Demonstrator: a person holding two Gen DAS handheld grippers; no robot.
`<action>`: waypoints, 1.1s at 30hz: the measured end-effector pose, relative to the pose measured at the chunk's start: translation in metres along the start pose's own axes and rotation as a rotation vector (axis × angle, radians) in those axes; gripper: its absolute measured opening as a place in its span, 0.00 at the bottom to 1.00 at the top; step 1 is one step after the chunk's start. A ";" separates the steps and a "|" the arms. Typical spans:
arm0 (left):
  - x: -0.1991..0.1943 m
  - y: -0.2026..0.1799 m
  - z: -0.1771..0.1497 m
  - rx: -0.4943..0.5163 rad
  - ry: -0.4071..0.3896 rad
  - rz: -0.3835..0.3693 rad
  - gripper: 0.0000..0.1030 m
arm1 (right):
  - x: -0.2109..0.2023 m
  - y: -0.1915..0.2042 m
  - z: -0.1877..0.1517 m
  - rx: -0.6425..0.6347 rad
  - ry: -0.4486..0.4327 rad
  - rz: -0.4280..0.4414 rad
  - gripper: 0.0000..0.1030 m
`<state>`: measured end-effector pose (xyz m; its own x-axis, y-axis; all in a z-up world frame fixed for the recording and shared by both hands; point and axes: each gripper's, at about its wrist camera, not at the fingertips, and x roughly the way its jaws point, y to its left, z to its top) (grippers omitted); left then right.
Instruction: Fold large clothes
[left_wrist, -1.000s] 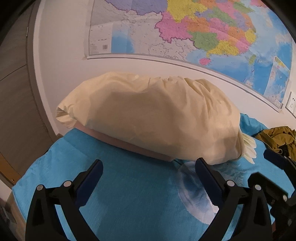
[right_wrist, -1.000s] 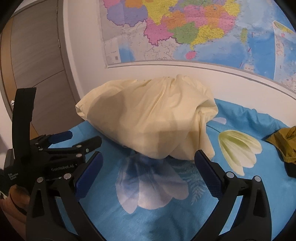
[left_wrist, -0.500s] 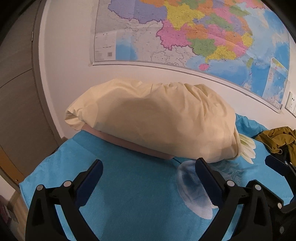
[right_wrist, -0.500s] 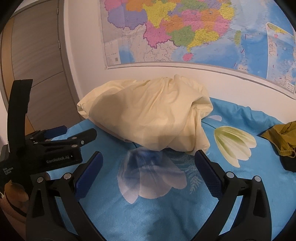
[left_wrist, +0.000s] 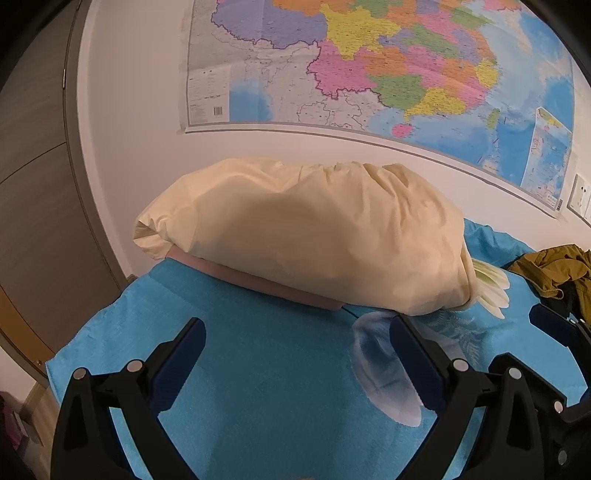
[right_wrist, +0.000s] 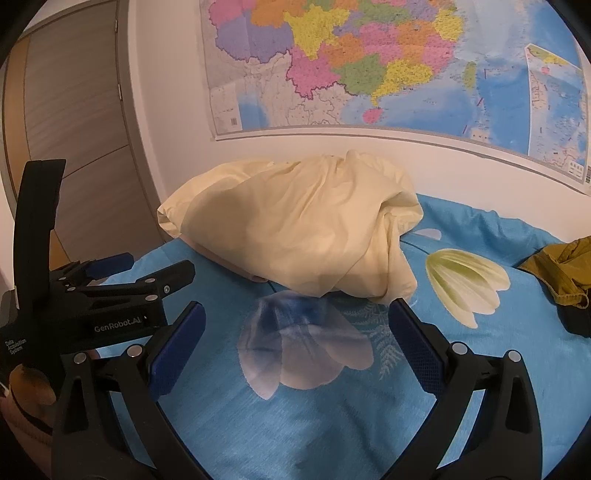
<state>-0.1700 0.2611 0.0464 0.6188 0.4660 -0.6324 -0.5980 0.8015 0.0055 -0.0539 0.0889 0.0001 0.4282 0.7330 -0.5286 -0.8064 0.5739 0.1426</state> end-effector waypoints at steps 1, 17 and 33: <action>0.000 0.000 0.000 0.000 0.001 0.004 0.94 | 0.000 0.000 0.000 0.002 -0.001 0.001 0.95; -0.002 -0.006 -0.002 0.020 -0.004 0.014 0.94 | -0.003 -0.002 -0.002 0.023 -0.005 0.003 0.95; -0.004 -0.011 -0.005 0.028 -0.002 0.016 0.94 | -0.004 -0.004 -0.002 0.035 -0.002 0.011 0.95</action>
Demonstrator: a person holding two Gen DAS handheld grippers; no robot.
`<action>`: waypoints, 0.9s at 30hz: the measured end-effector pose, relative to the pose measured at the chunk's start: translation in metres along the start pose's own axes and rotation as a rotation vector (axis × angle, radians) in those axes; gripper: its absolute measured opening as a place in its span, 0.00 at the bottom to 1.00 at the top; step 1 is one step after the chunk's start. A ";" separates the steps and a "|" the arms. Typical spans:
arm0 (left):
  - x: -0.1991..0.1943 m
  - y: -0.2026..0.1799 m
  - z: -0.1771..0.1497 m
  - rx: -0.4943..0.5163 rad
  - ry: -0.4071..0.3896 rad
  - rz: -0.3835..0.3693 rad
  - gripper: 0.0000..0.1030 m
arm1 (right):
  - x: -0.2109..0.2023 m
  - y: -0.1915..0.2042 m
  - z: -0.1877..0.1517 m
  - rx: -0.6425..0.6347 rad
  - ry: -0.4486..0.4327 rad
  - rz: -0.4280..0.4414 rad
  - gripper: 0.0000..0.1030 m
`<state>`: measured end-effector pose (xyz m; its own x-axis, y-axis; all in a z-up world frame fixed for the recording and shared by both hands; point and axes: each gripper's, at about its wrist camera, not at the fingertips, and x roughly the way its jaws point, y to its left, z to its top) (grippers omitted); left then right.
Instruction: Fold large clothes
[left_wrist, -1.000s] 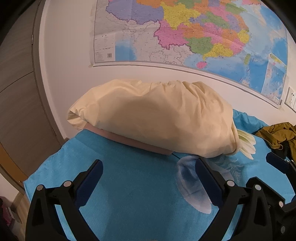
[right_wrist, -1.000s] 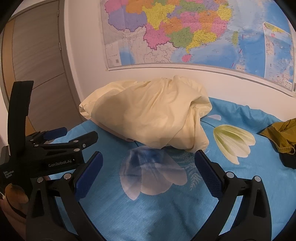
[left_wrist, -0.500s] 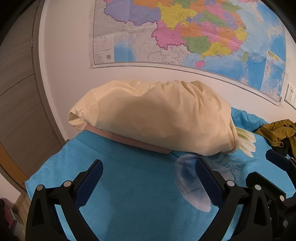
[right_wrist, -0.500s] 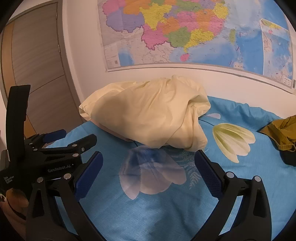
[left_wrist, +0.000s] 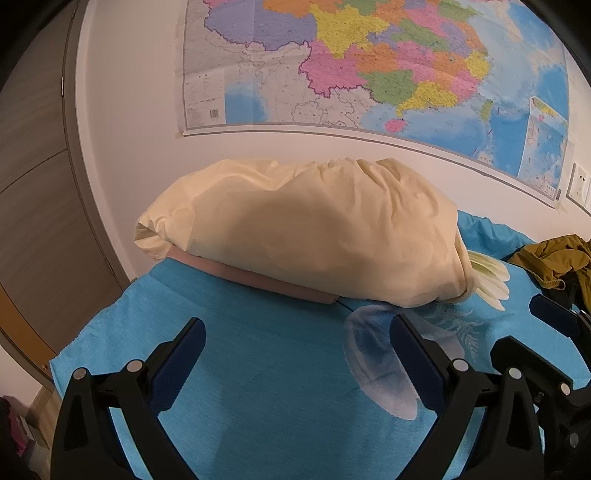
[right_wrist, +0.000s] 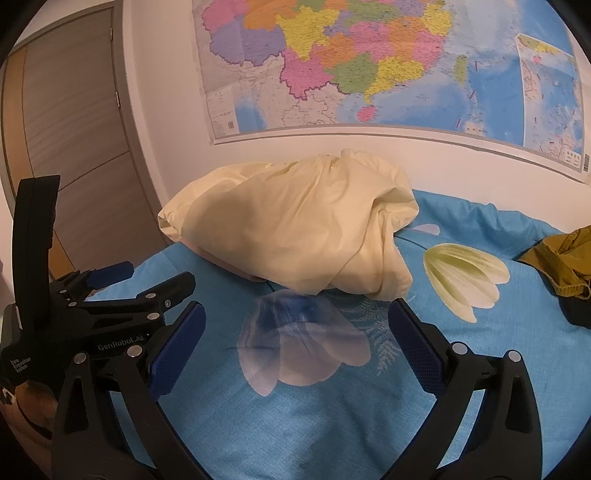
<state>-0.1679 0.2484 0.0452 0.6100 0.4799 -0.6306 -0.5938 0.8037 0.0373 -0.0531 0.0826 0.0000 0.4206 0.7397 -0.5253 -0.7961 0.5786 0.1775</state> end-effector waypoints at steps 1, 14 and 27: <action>0.000 0.000 0.000 0.001 0.000 0.000 0.94 | 0.000 0.000 0.000 0.000 0.001 -0.001 0.95; 0.002 0.000 -0.002 -0.009 0.017 -0.003 0.94 | -0.001 0.000 0.000 0.002 -0.002 -0.004 0.95; 0.002 0.000 0.000 0.000 0.013 -0.003 0.94 | 0.000 -0.001 0.001 0.001 -0.003 -0.005 0.95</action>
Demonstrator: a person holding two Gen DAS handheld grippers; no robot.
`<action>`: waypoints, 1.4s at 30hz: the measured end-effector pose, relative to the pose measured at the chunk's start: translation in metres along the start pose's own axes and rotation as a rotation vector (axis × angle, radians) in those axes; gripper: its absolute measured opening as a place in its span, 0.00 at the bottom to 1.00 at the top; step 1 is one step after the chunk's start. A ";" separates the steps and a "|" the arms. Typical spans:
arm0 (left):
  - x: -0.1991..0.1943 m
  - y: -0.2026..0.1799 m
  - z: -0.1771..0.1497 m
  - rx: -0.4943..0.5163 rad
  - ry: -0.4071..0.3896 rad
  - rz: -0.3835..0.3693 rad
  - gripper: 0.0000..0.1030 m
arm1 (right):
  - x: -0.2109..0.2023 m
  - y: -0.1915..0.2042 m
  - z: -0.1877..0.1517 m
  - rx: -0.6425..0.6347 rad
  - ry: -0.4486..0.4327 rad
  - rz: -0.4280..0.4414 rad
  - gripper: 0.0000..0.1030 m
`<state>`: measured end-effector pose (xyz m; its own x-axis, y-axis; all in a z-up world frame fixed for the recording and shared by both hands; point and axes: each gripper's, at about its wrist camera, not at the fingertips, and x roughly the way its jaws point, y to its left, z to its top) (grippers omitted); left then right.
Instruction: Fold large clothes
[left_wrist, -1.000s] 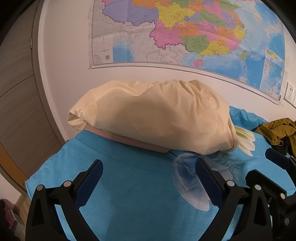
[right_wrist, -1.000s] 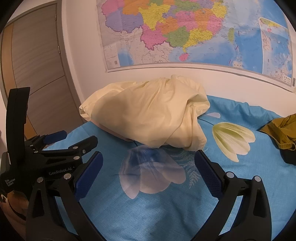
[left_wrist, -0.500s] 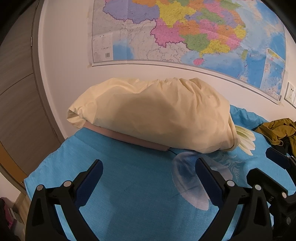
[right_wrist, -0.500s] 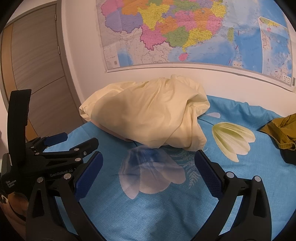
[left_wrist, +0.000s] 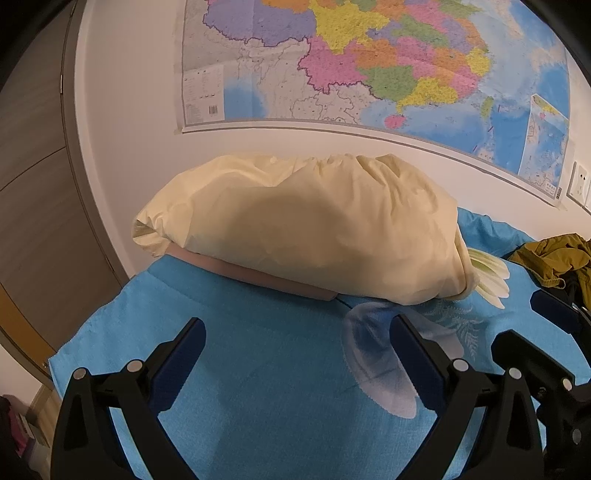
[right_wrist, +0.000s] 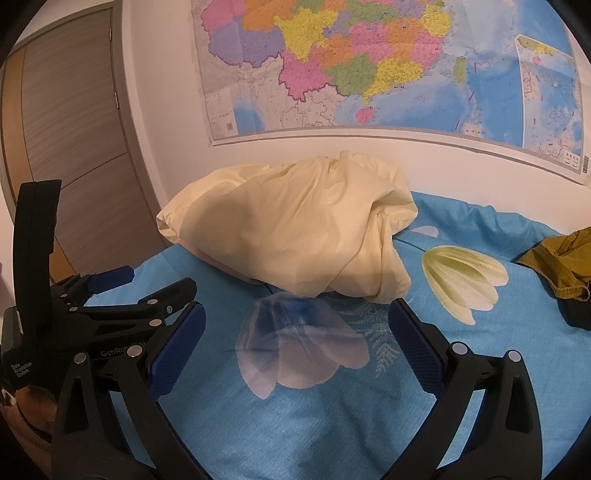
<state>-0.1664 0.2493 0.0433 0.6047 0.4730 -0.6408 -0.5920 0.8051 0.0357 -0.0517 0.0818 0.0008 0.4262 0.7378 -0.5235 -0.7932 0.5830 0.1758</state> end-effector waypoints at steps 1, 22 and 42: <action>0.000 0.000 0.000 0.000 0.000 0.002 0.94 | 0.000 0.000 0.000 0.001 -0.001 -0.002 0.95; 0.006 -0.001 -0.003 -0.002 0.022 0.001 0.94 | 0.006 0.000 0.001 -0.003 0.030 -0.008 0.95; 0.009 -0.001 -0.004 -0.005 0.030 0.000 0.94 | 0.007 -0.001 0.002 -0.001 0.030 -0.016 0.95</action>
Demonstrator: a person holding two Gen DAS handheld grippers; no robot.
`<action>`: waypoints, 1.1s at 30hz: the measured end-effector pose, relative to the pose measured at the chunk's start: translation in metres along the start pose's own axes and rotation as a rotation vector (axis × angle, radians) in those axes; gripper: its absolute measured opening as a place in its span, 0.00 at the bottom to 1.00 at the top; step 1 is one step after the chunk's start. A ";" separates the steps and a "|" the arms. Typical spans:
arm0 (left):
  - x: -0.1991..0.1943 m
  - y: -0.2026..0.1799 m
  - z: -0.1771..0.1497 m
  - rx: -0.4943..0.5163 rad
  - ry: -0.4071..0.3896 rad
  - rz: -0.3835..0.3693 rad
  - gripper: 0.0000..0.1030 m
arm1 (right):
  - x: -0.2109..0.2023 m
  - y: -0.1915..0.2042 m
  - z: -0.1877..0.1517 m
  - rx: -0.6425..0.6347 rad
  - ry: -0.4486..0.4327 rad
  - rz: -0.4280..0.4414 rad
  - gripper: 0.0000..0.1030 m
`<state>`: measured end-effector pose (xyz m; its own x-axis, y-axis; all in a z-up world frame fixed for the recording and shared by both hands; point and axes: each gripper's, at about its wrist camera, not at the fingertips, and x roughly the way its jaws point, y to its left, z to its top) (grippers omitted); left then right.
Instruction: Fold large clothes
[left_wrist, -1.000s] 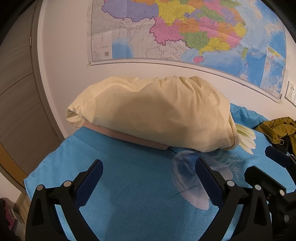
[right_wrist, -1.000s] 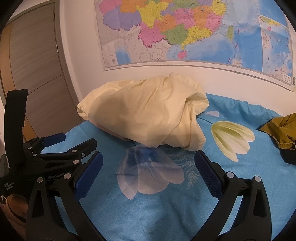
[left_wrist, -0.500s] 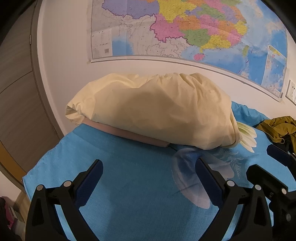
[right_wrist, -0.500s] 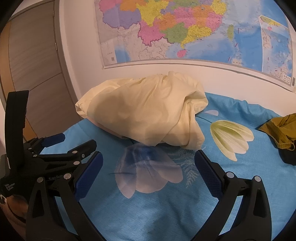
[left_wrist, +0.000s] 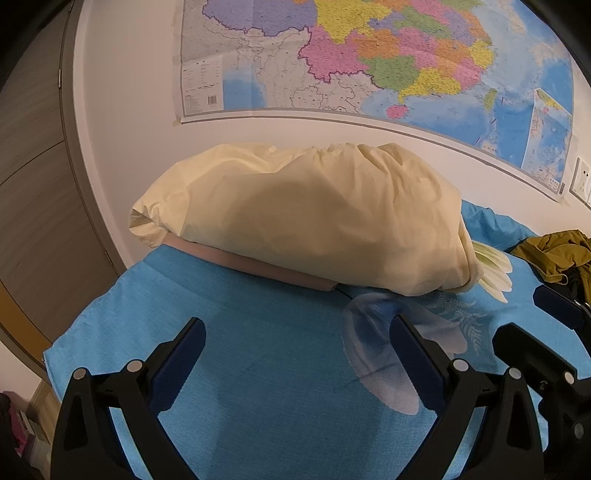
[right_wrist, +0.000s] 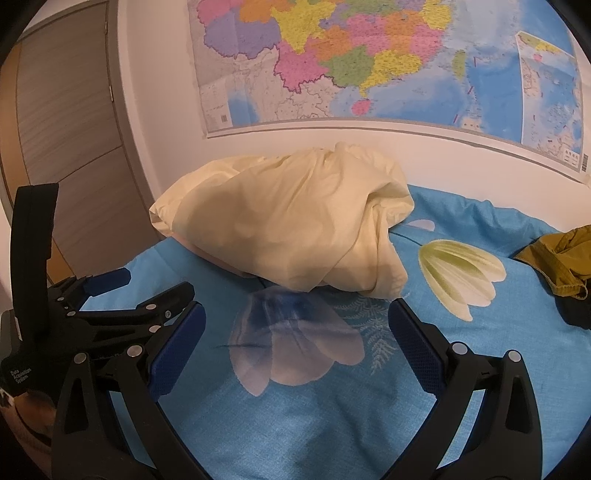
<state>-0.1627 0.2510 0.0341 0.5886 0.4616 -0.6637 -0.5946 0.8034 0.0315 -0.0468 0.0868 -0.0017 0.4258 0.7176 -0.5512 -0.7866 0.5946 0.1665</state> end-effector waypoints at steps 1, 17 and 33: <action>0.000 0.000 0.000 0.000 0.001 -0.003 0.94 | 0.000 0.000 0.000 0.000 0.000 -0.001 0.95; 0.000 -0.001 -0.001 0.000 0.004 -0.001 0.94 | -0.001 0.001 -0.001 0.002 -0.003 -0.007 0.95; 0.002 -0.001 -0.002 0.003 0.009 -0.005 0.94 | 0.001 0.000 -0.003 0.005 0.007 -0.002 0.95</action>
<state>-0.1616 0.2502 0.0316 0.5863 0.4542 -0.6708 -0.5900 0.8068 0.0305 -0.0480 0.0867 -0.0044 0.4247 0.7138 -0.5569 -0.7832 0.5982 0.1695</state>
